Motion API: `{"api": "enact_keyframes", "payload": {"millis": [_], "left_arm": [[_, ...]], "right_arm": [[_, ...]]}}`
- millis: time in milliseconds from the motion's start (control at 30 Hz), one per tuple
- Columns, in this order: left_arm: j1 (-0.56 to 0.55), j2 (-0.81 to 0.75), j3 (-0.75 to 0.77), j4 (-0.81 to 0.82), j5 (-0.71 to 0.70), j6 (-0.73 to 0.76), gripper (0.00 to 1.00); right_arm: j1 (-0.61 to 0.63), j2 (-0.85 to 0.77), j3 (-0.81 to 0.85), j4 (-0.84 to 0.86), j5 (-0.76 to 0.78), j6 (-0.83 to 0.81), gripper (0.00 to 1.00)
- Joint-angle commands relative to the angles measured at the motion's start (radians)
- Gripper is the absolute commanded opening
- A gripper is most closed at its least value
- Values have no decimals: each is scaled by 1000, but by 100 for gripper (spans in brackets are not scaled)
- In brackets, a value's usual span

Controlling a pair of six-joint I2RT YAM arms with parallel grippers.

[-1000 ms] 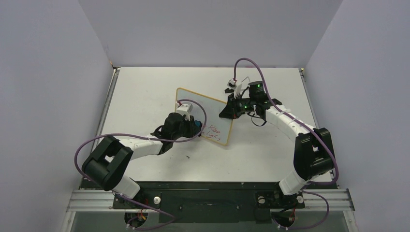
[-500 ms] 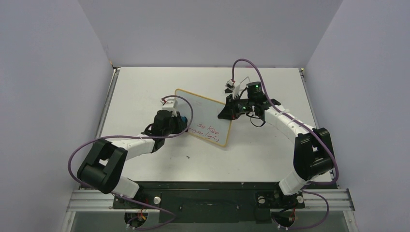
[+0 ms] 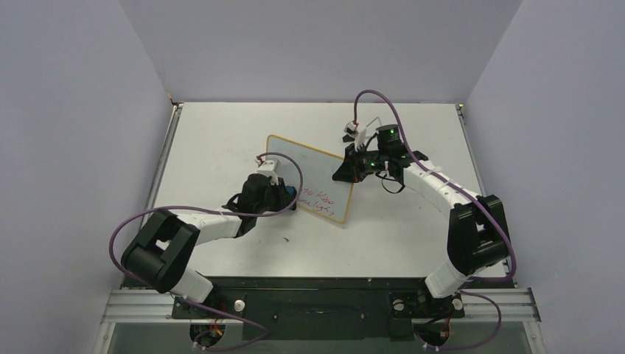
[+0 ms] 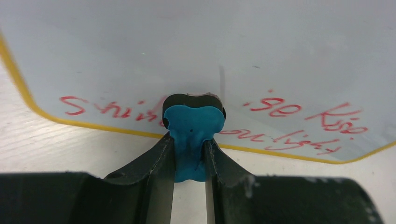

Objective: Erase the whiteboard
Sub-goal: Erase the whiteboard at the center of the board.

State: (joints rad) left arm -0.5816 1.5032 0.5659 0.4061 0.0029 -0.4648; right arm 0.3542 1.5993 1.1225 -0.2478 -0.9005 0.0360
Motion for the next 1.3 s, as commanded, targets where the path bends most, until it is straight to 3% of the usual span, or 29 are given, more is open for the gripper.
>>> {"api": "enact_keyframes", "payload": {"millis": [0, 200, 600, 1000, 1267], "left_arm": [[109, -35, 5, 10, -16, -39, 0], [107, -38, 62, -8, 59, 19, 0], [-85, 41, 66, 23, 26, 38, 0], [89, -47, 98, -61, -12, 23, 0], [-68, 36, 109, 47, 28, 41, 0]], "right_arm": [[25, -1, 10, -87, -18, -13, 0], [24, 2, 10, -87, -18, -15, 0], [25, 9, 12, -90, -17, -18, 0], [26, 4, 10, -92, -17, -20, 0], [26, 5, 12, -92, -18, -21, 0]]}}
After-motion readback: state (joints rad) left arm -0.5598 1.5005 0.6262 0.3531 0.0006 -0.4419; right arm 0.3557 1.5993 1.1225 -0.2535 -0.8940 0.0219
